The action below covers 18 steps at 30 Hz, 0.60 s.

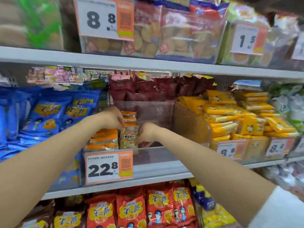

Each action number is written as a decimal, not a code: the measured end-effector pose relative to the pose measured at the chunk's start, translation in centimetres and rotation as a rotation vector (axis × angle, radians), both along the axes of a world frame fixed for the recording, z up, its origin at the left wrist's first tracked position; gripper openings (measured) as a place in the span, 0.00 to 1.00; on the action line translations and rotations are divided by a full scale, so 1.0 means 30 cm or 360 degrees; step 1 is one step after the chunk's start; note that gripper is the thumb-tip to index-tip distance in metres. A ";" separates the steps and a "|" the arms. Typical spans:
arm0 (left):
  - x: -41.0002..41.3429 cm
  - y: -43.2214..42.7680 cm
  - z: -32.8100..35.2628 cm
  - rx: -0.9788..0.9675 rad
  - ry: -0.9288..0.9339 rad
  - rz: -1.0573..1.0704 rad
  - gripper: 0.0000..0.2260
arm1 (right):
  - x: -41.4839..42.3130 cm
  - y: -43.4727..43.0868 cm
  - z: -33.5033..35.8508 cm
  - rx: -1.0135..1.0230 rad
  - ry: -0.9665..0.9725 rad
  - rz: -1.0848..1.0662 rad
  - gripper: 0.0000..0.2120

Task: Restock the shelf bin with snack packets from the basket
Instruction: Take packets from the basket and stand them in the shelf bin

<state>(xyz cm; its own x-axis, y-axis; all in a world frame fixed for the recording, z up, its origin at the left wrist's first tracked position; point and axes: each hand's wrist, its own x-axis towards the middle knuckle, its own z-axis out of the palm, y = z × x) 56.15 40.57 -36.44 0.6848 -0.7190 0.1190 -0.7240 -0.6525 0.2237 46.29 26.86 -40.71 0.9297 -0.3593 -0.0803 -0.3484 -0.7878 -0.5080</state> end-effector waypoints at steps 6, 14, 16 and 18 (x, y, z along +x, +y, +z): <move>0.006 -0.002 -0.008 -0.0081 0.0030 0.0053 0.09 | -0.004 0.018 -0.003 -0.0035 -0.0051 0.0071 0.09; -0.011 0.014 0.006 -0.0182 0.0126 0.0042 0.09 | -0.038 0.010 -0.004 -0.0041 0.0045 0.0026 0.15; -0.022 0.020 0.008 -0.0224 0.0131 0.0036 0.08 | -0.056 0.008 0.005 -0.0067 0.0039 -0.0011 0.14; -0.042 0.031 0.008 -0.0291 0.0112 0.0030 0.08 | -0.075 0.006 0.017 -0.0020 -0.0038 -0.0084 0.11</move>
